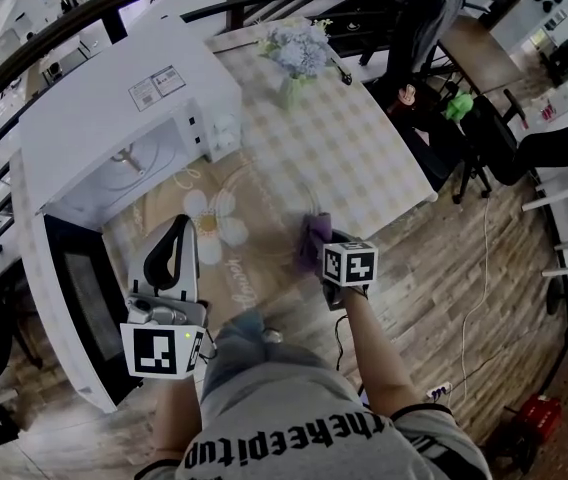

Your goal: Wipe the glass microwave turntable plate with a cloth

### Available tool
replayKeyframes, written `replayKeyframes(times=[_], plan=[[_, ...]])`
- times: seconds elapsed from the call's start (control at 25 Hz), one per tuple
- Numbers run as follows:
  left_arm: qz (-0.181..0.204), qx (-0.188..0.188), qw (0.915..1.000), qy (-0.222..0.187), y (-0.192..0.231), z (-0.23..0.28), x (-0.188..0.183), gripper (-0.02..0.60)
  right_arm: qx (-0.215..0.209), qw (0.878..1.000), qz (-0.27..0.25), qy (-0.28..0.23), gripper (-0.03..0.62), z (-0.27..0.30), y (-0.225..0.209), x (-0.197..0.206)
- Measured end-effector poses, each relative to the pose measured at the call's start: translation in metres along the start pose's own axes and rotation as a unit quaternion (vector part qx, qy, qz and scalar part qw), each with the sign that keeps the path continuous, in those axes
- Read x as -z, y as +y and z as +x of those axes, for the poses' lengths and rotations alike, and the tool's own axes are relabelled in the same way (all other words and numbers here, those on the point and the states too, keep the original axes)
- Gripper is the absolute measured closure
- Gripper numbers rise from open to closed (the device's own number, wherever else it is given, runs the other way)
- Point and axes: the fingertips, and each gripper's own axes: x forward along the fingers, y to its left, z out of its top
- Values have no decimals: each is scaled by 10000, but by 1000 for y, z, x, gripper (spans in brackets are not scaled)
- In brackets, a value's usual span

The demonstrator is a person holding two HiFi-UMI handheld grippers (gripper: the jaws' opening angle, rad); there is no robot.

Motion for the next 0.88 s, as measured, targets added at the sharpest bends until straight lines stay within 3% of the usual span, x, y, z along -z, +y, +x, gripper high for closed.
replayKeyframes(times=[0.16,0.88], plan=[[-58,25,10000,-36,-5,-1,-5,571,-32,9999,66,-84,488,-7,7,-6],[31,218,9997,-120,-44,-5,-32,571,-211,9844,-251,-1729,485,-115,28,-58]])
